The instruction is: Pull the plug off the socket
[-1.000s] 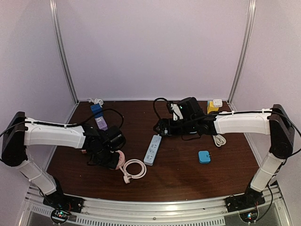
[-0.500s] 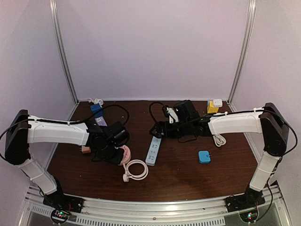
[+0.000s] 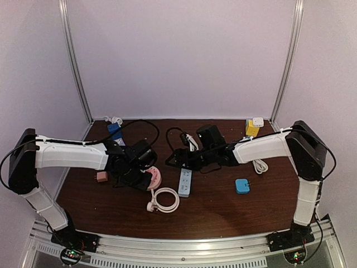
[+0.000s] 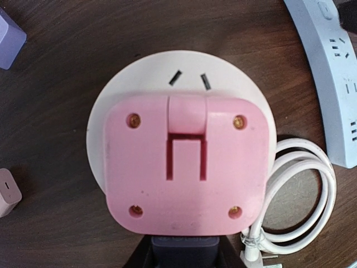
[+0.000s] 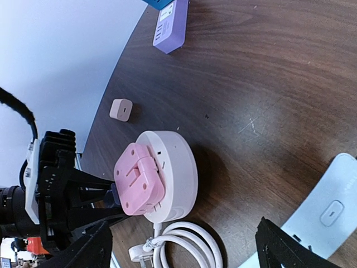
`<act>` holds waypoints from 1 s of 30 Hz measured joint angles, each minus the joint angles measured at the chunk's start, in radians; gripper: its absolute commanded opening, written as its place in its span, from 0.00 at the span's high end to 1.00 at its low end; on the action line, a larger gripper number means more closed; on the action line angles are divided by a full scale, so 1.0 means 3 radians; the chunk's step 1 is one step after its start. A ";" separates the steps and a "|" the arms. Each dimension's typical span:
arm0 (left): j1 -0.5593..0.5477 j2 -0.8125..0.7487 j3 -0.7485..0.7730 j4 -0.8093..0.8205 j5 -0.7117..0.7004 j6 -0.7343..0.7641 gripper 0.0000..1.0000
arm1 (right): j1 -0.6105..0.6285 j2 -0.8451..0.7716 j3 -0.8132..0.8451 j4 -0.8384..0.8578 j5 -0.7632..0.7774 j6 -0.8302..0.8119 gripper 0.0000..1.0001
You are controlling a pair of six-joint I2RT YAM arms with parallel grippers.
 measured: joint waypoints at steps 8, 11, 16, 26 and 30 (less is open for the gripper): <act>0.0006 -0.0001 -0.0013 0.0098 0.0017 0.0106 0.91 | 0.0050 0.0318 0.0187 0.0132 -0.0286 0.0136 0.26; 0.0028 -0.0001 -0.0038 0.0140 0.0051 0.0141 0.91 | 0.0056 0.0322 0.0219 0.0231 -0.0394 0.0231 0.40; 0.0052 -0.0001 -0.0083 0.0214 0.0089 0.0188 0.91 | 0.0057 0.0348 0.0221 0.0482 -0.0566 0.0465 0.66; 0.0061 -0.0019 -0.0139 0.0298 0.0106 0.0306 0.91 | 0.0071 0.0603 0.0229 0.0839 -0.0717 0.0853 0.58; 0.0064 -0.0116 -0.0200 0.0312 0.0111 0.0346 0.92 | 0.0060 0.0603 0.0229 0.0821 -0.0668 0.0819 0.50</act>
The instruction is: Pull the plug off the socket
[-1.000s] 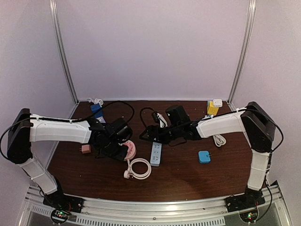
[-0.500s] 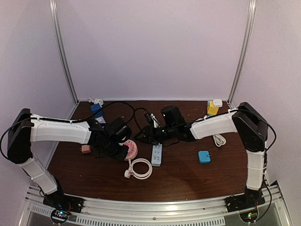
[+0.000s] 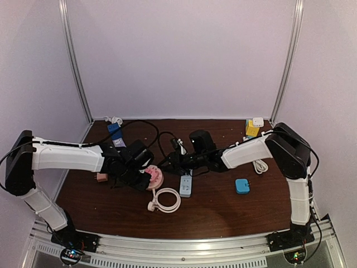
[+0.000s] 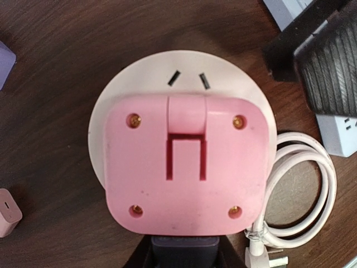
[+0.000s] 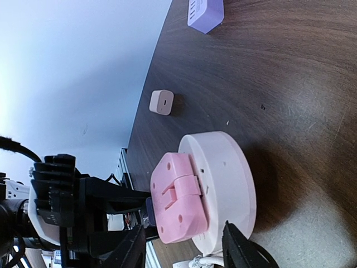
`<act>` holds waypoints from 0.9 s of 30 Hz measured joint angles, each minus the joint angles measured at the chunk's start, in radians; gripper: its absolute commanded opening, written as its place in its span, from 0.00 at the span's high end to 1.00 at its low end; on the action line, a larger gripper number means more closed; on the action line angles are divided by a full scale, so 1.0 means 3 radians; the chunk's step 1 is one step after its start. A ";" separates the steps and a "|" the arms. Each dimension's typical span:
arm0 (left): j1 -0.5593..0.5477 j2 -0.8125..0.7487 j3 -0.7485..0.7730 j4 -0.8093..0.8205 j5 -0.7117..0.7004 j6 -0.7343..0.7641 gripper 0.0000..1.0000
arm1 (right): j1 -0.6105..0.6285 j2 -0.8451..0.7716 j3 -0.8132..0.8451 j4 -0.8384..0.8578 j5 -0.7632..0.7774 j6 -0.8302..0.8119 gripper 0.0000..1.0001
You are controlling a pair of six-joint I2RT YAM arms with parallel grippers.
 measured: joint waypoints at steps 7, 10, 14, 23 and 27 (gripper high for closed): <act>0.0000 -0.0184 -0.0080 0.0029 0.0038 0.0099 0.92 | -0.0031 0.0058 0.0045 0.0001 0.0013 -0.0008 0.45; 0.0000 -0.0225 -0.0083 0.0053 0.0045 0.0139 0.92 | -0.0031 0.0127 0.0102 -0.0006 0.0011 -0.0020 0.43; 0.0000 -0.0242 -0.0083 0.0074 0.0053 0.0175 0.92 | -0.0031 0.0200 0.0181 -0.0020 0.0001 -0.0053 0.43; 0.0003 -0.0256 -0.0083 0.0072 0.0081 0.0221 0.93 | -0.0031 0.0275 0.0239 0.0018 -0.0046 -0.0051 0.46; 0.0003 -0.0289 -0.0089 0.0079 0.0104 0.0226 0.93 | -0.0046 0.0295 0.0239 0.0041 -0.0056 -0.0038 0.46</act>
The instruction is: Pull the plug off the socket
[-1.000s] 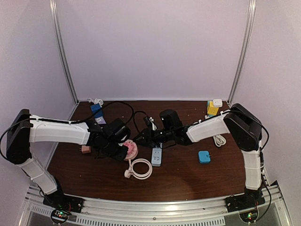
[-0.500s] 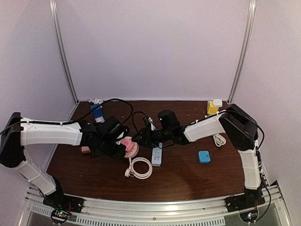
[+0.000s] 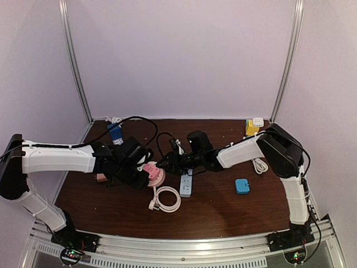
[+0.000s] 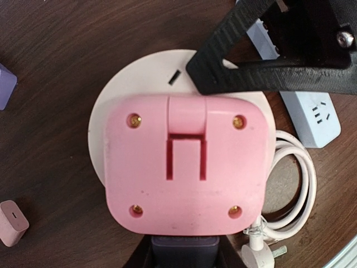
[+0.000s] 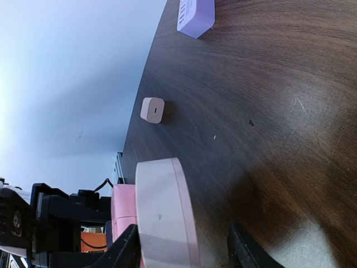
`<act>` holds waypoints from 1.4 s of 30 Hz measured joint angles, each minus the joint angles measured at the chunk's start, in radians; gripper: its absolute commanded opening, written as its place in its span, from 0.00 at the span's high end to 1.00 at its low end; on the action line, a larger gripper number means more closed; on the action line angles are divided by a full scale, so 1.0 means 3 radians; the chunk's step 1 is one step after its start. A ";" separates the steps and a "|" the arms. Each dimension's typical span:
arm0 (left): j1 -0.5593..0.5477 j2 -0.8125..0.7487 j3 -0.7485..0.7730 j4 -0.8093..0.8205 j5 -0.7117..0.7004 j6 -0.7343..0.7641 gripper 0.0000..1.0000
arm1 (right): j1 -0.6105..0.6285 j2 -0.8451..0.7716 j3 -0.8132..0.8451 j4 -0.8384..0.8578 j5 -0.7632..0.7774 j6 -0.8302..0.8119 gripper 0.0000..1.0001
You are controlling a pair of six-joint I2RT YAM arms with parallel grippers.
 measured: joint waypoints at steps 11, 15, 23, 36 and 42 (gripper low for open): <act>0.0000 -0.0093 -0.0100 0.0080 0.0014 0.0003 0.94 | -0.0005 0.0053 0.0003 0.0183 -0.0120 0.0150 0.63; 0.0001 -0.0093 -0.0103 0.0092 0.0011 0.0001 0.94 | -0.0005 0.0053 0.0003 0.0252 -0.0156 0.0186 0.83; 0.0008 -0.0097 -0.0109 0.0089 0.0058 0.0000 0.94 | -0.0032 0.0056 0.0003 0.0230 -0.0173 0.0135 1.00; 0.0029 -0.0192 -0.0275 0.0168 0.0233 -0.0042 0.93 | -0.0027 0.0056 0.0114 -0.0094 -0.0145 -0.0254 1.00; 0.0034 -0.0209 -0.0331 0.0216 0.0294 -0.0092 0.92 | -0.0027 0.0056 0.0137 -0.0197 -0.0145 -0.0336 1.00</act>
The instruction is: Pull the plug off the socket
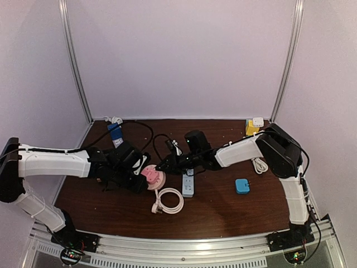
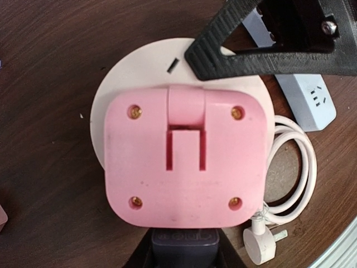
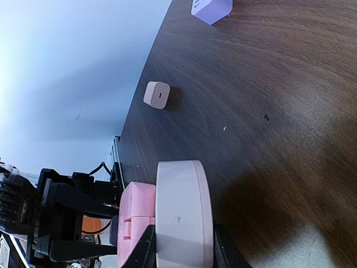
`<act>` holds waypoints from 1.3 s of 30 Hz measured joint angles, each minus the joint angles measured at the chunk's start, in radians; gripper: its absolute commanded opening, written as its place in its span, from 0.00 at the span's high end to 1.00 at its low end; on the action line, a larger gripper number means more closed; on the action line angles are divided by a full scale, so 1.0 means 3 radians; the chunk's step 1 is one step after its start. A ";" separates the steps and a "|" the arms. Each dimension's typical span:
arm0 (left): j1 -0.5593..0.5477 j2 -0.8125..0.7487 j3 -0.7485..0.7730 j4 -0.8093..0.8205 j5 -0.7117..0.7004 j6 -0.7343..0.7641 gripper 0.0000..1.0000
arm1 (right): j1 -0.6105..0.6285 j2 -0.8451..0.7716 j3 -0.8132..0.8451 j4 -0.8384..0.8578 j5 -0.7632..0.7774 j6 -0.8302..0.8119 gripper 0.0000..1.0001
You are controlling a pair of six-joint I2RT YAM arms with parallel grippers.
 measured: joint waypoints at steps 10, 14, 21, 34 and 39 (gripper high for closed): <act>-0.0025 -0.0067 -0.0132 -0.0154 0.0237 -0.0053 0.90 | -0.0268 0.0010 0.0024 -0.0123 0.0352 -0.0058 1.00; -0.0025 -0.0112 -0.0137 -0.0217 0.0131 -0.0121 0.88 | -0.0299 0.0010 0.0038 -0.0126 0.0406 -0.0092 1.00; 0.0062 -0.0095 -0.0137 -0.0526 -0.0300 -0.0421 0.87 | -0.0287 0.0010 0.0038 -0.0120 0.0403 -0.0134 1.00; 0.0628 -0.0079 -0.0483 -0.0608 -0.0435 -0.0860 0.82 | -0.0225 -0.0036 -0.0008 -0.0145 0.0406 -0.0154 1.00; 0.0649 -0.0079 -0.0572 -0.0537 -0.0407 -0.0927 0.72 | -0.0182 -0.0058 -0.0029 -0.0146 0.0415 -0.0155 1.00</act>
